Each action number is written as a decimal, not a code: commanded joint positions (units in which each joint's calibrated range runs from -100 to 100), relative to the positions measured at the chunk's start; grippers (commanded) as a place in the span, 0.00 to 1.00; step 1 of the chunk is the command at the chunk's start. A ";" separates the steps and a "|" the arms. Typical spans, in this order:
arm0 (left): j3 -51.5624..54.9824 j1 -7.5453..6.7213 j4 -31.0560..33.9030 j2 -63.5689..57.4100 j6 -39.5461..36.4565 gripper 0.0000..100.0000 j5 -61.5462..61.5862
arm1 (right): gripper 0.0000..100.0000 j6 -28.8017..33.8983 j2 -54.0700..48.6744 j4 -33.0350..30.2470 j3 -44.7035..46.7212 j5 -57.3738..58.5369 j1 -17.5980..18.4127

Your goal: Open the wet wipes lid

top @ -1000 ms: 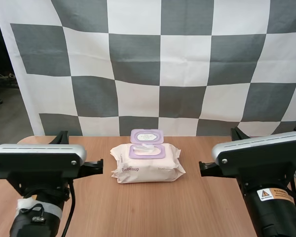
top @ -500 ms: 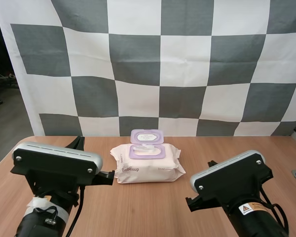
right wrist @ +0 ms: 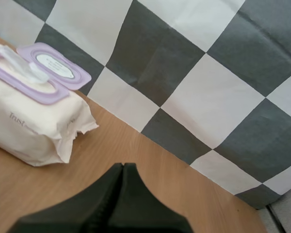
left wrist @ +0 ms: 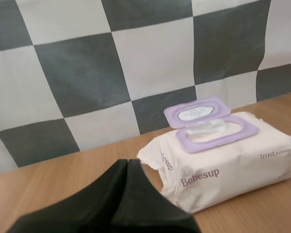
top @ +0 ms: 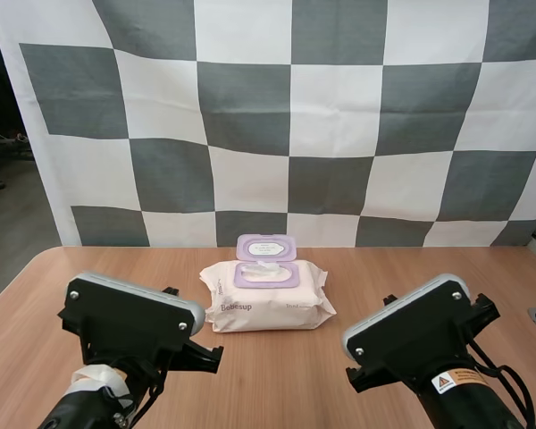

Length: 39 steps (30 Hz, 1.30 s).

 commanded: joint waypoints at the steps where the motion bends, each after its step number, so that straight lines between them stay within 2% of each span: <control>1: 0.00 0.05 17.54 0.00 -20.77 0.00 1.39 | 0.00 4.52 -0.07 -6.80 0.00 -0.18 0.00; 3: 0.00 0.05 17.98 0.00 -22.04 0.00 1.17 | 0.00 8.84 -0.07 -6.80 0.00 -0.18 0.00; 9: 0.00 0.05 18.85 0.00 -25.43 0.00 0.70 | 0.00 13.28 -0.07 -6.80 0.00 -0.18 0.00; 12: 0.00 0.05 18.85 0.00 -26.60 0.00 0.55 | 0.00 21.71 -0.07 -5.96 0.00 -0.18 0.00; 15: 0.00 0.05 18.85 0.00 -27.92 0.00 0.55 | 0.00 27.40 -0.07 -3.50 0.00 -0.18 0.00; 19: 0.00 0.05 17.69 0.00 -28.39 0.00 0.74 | 0.00 31.56 -0.07 -1.19 0.00 -0.18 0.00; 24: 0.00 0.05 17.52 0.00 -28.15 0.00 0.88 | 0.00 31.86 -0.07 5.22 0.00 -0.18 0.00; 26: 0.00 0.05 17.52 0.00 -28.08 0.00 0.88 | 0.00 31.51 -0.07 4.19 0.00 -2.20 0.00; 31: 0.00 -0.04 17.52 0.00 -28.10 0.00 0.88 | 0.00 31.41 -0.07 -7.16 0.00 -13.69 0.00; 33: 0.00 -0.04 17.24 0.00 -28.10 0.00 1.11 | 0.00 31.41 -0.07 -9.52 0.00 -14.59 0.00; 36: 0.00 -0.04 17.13 0.00 -28.10 0.00 1.11 | 0.00 32.25 -0.07 -7.71 0.00 -12.94 0.00; 39: 0.00 0.05 17.12 0.00 -28.10 0.00 1.11 | 0.00 38.00 -0.07 -6.33 0.00 -12.55 0.00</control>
